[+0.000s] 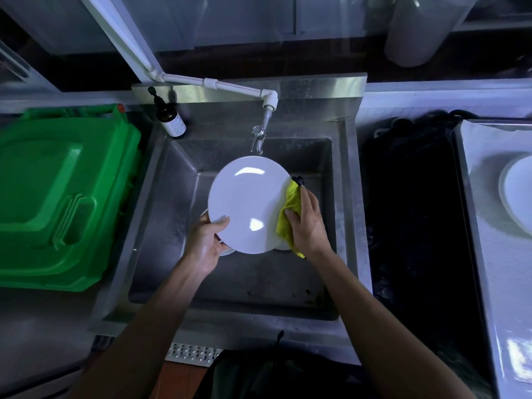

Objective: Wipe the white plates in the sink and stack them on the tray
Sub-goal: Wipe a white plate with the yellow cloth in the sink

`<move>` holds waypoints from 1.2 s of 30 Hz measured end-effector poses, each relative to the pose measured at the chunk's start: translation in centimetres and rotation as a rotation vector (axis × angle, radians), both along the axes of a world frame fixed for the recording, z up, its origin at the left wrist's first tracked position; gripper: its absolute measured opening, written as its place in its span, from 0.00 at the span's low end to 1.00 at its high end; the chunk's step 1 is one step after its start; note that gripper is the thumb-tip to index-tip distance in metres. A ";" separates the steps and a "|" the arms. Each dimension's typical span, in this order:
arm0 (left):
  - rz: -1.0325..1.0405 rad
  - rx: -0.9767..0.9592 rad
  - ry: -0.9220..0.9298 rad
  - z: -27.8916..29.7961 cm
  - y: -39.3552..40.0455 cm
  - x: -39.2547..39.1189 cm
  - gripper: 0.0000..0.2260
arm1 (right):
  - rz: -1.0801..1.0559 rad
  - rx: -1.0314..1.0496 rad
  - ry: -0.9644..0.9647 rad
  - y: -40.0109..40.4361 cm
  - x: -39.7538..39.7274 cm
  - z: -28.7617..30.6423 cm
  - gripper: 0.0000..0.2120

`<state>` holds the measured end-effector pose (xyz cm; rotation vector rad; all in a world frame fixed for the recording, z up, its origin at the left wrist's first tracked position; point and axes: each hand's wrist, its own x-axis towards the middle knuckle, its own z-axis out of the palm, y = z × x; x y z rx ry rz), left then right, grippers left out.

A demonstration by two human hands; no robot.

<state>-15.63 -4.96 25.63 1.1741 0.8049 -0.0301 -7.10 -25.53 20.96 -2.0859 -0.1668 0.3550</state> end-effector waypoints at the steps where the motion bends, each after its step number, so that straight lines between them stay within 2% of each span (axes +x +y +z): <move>1: -0.021 0.014 0.008 0.0 0.0 0.0 0.25 | -0.010 0.012 0.003 -0.4 0.3 0.0 0.30; 8: -0.182 0.116 0.045 0.4 -0.4 0.2 0.20 | -0.022 0.026 -0.028 -2.2 2.8 0.4 0.23; 12: -0.280 0.199 0.105 1.2 -0.5 0.9 0.15 | 0.082 0.017 -0.078 -2.8 3.8 0.6 0.21; 17: -0.373 0.272 0.156 2.0 -0.7 1.5 0.13 | 0.206 -0.008 -0.150 -2.6 4.8 1.2 0.21; 28: -0.563 0.527 0.152 3.5 -1.4 3.4 0.10 | 0.380 -0.093 -0.326 -2.2 5.3 3.6 0.20; 30: -0.598 0.587 0.137 3.6 -1.4 3.6 0.12 | 0.413 -0.142 -0.378 -2.0 5.0 3.7 0.19; 33: -0.664 0.693 0.142 3.5 -1.3 3.9 0.22 | 0.432 -0.244 -0.479 -1.5 4.6 3.7 0.18; 36: -0.704 0.793 0.168 3.7 -1.6 4.5 0.25 | 0.462 -0.290 -0.552 -1.2 4.3 3.6 0.17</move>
